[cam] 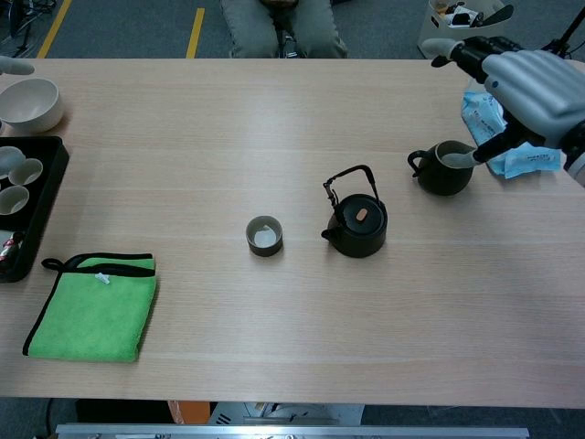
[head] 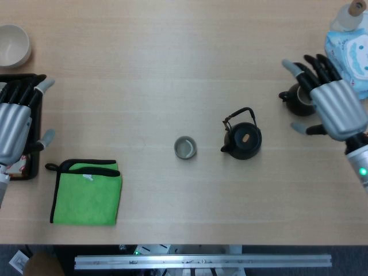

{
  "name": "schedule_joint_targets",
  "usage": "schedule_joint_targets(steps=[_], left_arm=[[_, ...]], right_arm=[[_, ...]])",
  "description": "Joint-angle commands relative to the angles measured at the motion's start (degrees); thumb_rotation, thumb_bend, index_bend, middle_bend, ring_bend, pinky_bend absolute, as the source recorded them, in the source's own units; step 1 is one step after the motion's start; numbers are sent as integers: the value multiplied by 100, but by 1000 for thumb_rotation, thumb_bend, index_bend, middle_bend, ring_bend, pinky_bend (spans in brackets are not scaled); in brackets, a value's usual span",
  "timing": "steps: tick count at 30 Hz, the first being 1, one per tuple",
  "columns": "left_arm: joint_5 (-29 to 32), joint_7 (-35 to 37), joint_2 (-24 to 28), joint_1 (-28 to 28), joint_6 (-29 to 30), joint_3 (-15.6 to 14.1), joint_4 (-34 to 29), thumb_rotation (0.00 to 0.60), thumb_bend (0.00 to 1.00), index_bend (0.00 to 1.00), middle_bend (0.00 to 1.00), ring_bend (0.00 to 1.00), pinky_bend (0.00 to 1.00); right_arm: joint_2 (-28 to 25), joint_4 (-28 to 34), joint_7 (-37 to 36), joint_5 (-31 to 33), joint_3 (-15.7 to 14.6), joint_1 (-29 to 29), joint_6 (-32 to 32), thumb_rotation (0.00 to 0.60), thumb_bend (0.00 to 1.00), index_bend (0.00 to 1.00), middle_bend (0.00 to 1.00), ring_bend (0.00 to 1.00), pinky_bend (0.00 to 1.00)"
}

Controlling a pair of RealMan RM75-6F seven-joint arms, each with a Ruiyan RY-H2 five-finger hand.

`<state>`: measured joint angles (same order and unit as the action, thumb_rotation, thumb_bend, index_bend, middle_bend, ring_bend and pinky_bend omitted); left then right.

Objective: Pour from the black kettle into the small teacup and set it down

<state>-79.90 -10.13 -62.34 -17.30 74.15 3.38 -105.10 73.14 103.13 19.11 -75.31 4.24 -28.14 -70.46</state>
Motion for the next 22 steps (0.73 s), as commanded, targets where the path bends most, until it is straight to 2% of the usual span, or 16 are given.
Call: schedule_joint_targets(steps=[1, 7, 14, 22], left_arm=[[-4, 12, 18, 64, 100, 7, 45, 600, 282, 109, 111, 112, 123], [-20, 61, 29, 238, 395, 26, 96, 600, 283, 109, 111, 112, 123], [-87, 49, 123, 435, 694, 16, 64, 600, 282, 109, 111, 112, 123], [-306, 6, 153, 584, 863, -80, -62, 600, 282, 110, 111, 112, 123]], right_arm=[[-361, 162, -114, -210, -97, 364, -446, 600, 83, 90, 187, 27, 0], [-834, 206, -220, -488, -318, 964, -1130, 600, 97, 118, 200, 43, 0], [-1129, 107, -583, -595, -478, 1559, -1663, 600, 97, 118, 204, 43, 0], [-1199, -83, -918, -565, -509, 1938, -1817, 600, 97, 118, 207, 43, 0]])
